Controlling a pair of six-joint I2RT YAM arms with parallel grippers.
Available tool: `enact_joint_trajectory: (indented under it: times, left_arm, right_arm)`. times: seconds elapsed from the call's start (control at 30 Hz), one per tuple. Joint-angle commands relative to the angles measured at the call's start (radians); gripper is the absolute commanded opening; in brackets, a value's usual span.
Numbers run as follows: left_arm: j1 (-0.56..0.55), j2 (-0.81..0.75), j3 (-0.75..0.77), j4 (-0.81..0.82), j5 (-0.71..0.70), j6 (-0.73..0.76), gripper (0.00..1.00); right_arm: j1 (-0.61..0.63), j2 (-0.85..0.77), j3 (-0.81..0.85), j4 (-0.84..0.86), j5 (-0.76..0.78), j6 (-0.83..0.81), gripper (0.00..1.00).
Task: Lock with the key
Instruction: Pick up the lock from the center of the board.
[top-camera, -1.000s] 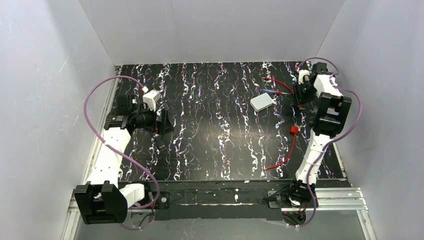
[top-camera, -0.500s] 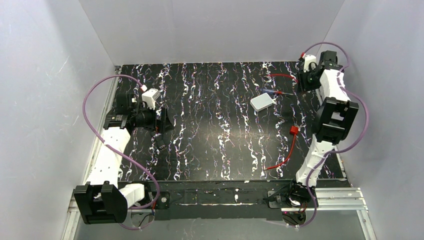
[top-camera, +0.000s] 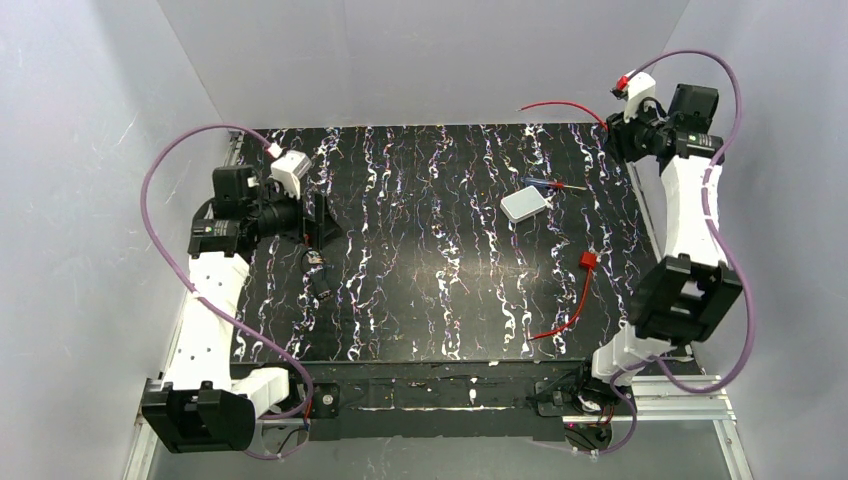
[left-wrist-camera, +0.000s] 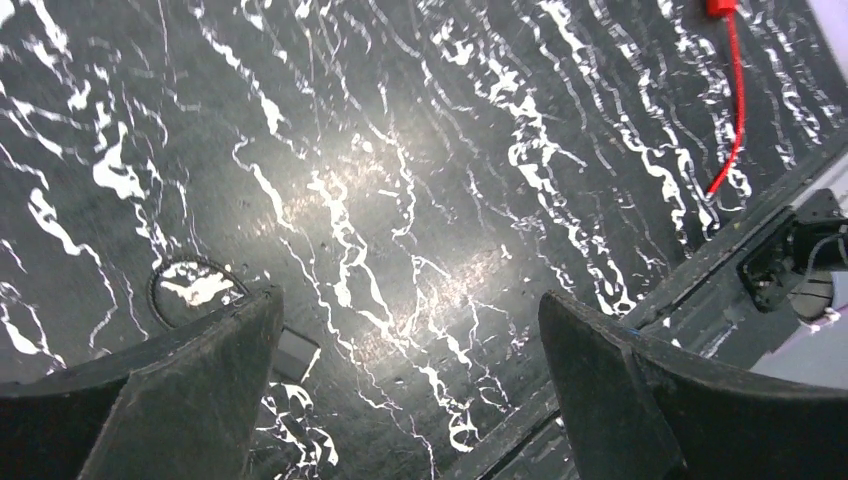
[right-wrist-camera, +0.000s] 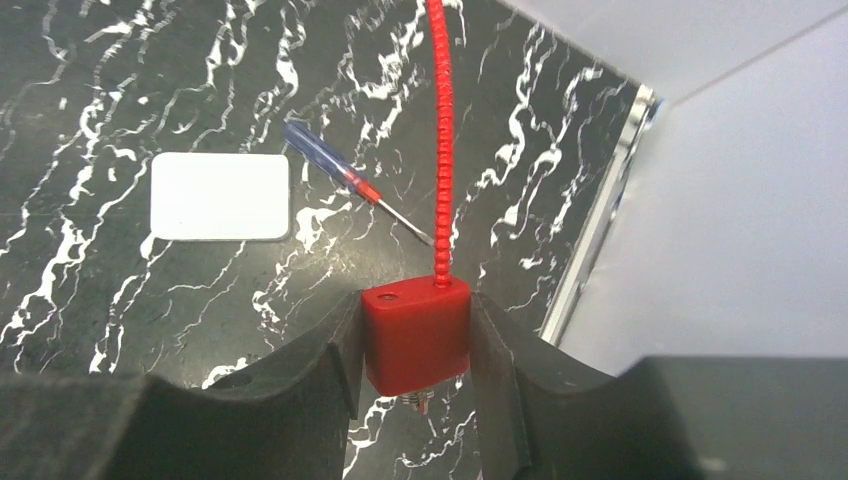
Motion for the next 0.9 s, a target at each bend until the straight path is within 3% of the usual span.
enact_joint_trajectory:
  times: [0.0,0.27,0.4,0.6,0.87]
  left_arm:
    - [-0.002,-0.027,0.133,-0.055,0.105,0.036,0.98]
    - [-0.009,0.050,0.291,-0.105,0.271,0.019,0.98]
    - [-0.071,0.080,0.292,-0.109,0.293,-0.006,0.98]
    - [-0.159,0.097,0.269,-0.128,0.286,0.018,0.98]
    - [-0.302,0.146,0.228,-0.133,0.315,0.009,0.82]
  right_arm:
    - [0.035,-0.178,-0.077,0.108,-0.132,-0.098,0.01]
    - [0.240,-0.441,-0.258,0.097,-0.183,-0.242,0.01]
    - [0.403,-0.524,-0.299,0.061,-0.159,-0.295,0.01]
    - [0.509,-0.559,-0.275,-0.022,-0.194,-0.342,0.01]
    - [0.633,-0.576,-0.290,-0.088,-0.149,-0.390,0.01]
